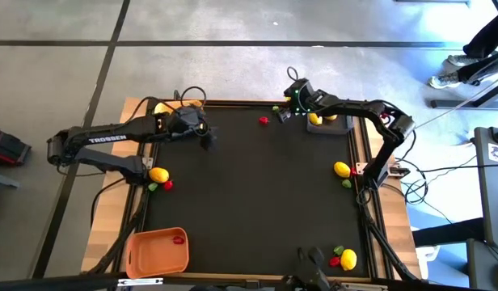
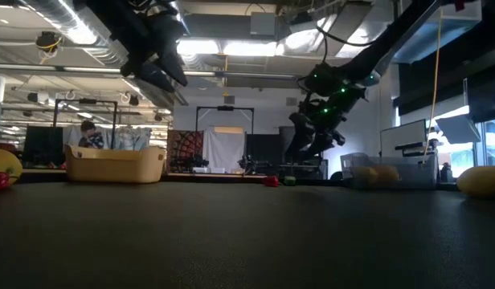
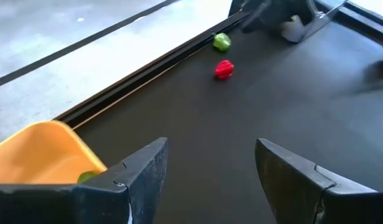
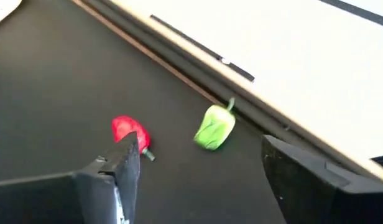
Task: Sort produce into baskets
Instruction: Put the green bell pepper into the yellow bin
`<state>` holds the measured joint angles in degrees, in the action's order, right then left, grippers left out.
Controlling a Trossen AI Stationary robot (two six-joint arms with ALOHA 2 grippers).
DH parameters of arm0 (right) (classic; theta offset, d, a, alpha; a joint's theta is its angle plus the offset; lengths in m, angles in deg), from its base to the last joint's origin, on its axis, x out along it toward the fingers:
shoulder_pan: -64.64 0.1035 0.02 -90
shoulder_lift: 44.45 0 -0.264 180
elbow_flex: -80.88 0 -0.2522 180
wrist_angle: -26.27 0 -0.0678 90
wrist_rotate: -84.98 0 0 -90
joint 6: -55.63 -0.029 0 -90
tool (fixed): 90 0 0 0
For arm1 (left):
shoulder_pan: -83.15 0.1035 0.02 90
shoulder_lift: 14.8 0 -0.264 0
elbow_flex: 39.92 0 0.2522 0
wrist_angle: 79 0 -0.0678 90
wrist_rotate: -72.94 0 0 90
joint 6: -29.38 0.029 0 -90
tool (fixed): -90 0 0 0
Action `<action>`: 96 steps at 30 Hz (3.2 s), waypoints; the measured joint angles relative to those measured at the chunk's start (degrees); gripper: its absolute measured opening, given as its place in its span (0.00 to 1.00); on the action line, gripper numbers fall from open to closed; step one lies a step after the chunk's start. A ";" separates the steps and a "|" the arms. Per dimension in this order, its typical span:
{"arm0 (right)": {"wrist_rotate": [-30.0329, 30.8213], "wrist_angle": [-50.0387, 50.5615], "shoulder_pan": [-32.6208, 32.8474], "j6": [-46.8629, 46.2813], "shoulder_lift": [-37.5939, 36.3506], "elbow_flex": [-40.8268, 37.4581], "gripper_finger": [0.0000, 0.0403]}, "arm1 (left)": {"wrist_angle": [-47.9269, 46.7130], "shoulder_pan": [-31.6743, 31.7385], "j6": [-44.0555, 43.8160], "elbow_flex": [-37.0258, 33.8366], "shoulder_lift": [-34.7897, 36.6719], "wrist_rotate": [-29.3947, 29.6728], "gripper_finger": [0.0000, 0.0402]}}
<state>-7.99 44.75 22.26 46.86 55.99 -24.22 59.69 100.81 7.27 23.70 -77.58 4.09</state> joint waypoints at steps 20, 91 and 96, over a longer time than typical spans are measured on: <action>2.60 16.76 -1.15 -0.25 4.99 15.18 0.59 | 6.20 -2.37 2.14 0.00 -6.28 0.02 0.59; 4.36 9.41 22.95 18.07 4.68 18.69 0.03 | 10.04 -10.13 6.97 0.00 -6.22 -0.03 0.59; 2.93 7.37 27.28 18.27 4.70 18.69 0.03 | 11.55 -11.38 9.25 0.00 -6.24 -0.04 0.59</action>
<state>-5.06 52.13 49.54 65.13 60.69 -5.53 71.24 89.42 16.53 23.70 -83.82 4.05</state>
